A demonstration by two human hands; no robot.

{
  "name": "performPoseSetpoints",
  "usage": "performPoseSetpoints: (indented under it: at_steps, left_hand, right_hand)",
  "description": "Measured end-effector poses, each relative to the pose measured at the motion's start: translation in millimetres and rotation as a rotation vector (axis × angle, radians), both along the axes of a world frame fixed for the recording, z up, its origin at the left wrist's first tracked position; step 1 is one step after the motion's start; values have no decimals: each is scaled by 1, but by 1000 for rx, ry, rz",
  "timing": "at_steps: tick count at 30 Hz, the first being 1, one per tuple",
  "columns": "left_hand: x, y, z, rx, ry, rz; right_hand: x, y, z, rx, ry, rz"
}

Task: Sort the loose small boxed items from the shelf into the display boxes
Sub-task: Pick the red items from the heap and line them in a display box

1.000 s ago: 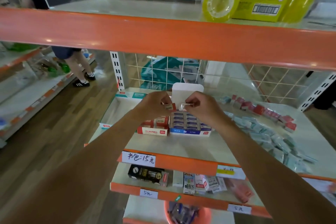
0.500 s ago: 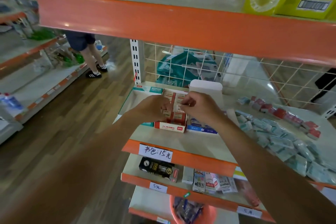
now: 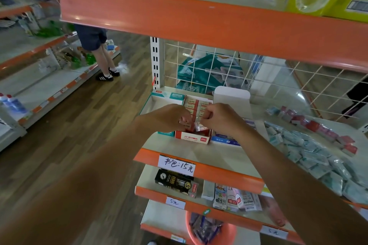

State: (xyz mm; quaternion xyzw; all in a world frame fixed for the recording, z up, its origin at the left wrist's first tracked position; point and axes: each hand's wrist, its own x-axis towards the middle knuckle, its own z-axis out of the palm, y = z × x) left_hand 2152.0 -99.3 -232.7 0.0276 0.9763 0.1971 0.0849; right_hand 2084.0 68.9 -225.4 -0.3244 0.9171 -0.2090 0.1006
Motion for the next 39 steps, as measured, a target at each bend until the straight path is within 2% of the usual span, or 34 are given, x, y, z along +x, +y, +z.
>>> performPoseSetpoints:
  at_steps: [8, 20, 27, 34, 39]
  left_hand:
    - [2, -7, 3, 17, -65, -31]
    - [-5, -3, -10, -9, 2, 1]
    - [-7, -3, -11, -22, 11, -18]
    - [-8, 0, -15, -15, 121, 44]
    - [-13, -1, -18, -41, 103, 55]
  right_hand:
    - [2, -4, 6, 42, -49, 9]
    - [7, -9, 5, 84, -93, 24]
    - [-2, -9, 5, 220, -113, 61]
    - [-10, -14, -3, 274, -53, 87]
    - [-14, -14, -8, 331, 104, 63]
